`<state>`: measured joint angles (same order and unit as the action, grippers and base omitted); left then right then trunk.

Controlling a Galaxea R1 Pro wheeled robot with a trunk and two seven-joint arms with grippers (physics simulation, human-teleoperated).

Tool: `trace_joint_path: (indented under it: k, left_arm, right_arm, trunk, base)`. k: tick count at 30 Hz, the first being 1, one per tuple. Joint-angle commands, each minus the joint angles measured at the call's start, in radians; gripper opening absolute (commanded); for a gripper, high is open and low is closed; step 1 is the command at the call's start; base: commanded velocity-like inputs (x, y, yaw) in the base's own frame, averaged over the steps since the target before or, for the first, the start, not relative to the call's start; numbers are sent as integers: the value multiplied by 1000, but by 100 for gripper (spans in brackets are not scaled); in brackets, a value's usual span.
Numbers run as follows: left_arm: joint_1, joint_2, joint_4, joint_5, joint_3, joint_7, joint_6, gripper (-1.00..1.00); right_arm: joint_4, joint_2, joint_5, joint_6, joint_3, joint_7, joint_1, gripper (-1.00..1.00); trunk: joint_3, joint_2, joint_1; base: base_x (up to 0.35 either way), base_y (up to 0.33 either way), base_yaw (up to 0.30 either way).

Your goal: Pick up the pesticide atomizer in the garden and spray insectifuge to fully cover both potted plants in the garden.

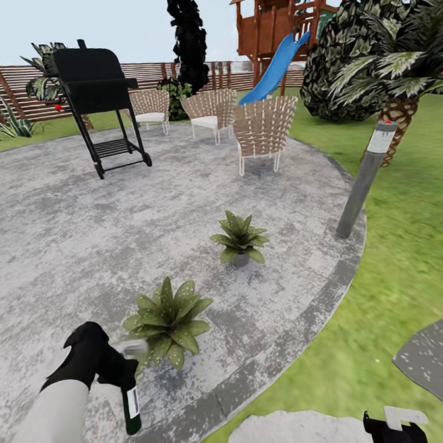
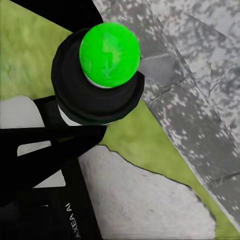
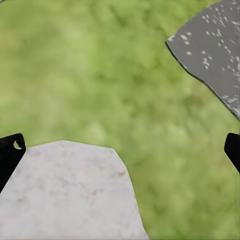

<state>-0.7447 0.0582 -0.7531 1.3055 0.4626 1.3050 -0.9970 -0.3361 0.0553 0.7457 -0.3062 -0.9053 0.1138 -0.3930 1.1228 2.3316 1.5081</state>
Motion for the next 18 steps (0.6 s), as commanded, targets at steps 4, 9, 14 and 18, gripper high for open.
trace_joint_path:
  k: [4,9,14,18]
  left_arm:
    - [-1,-26,16,9,4,-55,-8,-100]
    - [-1,-69,57,7,4,-126,-8,-100]
    - [-1,-76,61,-26,4,-132,-7,-100]
    - [19,-72,59,-33,4,-133,-6,-100]
  right_arm:
    - [0,-1,11,-5,-7,3,-2,100]
    - [-1,2,11,-5,-8,3,-1,100]
    - [-1,7,13,-5,-7,4,-1,100]
    - [1,7,13,-5,-6,3,-1,100]
  trunk:
    - [1,0,0]
    - [1,0,0]
    - [1,0,0]
    - [1,0,0]
  base:
    - [0,0,78]
    - [0,0,151]
    - [0,0,13]
    - [34,-15,0]
